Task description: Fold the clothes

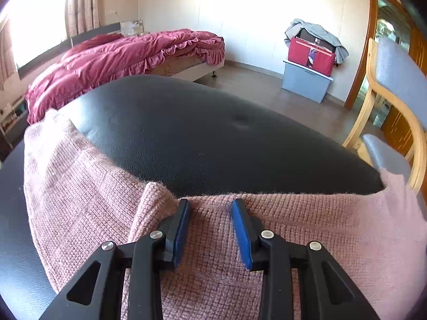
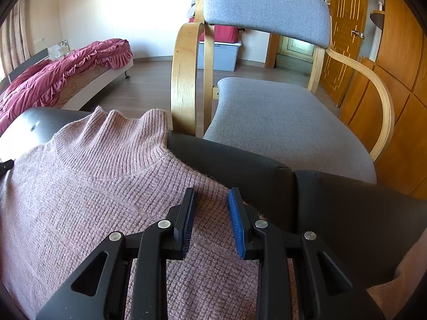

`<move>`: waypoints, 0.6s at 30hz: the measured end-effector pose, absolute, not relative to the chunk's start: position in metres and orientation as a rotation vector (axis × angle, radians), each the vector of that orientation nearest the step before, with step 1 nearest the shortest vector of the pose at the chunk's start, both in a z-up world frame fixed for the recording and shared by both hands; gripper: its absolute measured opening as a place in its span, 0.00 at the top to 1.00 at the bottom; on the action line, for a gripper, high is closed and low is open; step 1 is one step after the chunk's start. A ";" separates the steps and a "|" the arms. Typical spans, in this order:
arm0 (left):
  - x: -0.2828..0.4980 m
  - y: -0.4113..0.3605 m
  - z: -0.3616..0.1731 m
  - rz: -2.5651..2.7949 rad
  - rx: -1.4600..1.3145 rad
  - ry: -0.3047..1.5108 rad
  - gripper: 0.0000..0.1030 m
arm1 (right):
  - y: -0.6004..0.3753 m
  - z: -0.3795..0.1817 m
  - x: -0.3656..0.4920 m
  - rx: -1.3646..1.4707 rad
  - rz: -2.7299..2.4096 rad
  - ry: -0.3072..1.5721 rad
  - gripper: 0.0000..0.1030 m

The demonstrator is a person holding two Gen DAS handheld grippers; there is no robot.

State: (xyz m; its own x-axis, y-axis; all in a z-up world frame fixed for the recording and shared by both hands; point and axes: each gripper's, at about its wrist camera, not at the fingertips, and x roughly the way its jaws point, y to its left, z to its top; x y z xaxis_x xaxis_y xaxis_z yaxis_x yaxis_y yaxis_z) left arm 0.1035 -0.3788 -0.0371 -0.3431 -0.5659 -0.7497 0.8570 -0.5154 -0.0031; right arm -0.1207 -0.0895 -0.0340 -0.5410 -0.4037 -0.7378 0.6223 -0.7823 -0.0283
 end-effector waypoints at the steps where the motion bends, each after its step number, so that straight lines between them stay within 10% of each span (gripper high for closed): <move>1: 0.103 -0.378 -0.038 -1.963 0.885 0.498 0.67 | -0.089 -0.033 -0.121 0.998 -2.283 0.372 0.73; 18: 0.101 -0.390 -0.044 -1.967 0.874 0.511 0.66 | 0.000 -0.037 -0.123 1.147 -2.292 0.096 0.77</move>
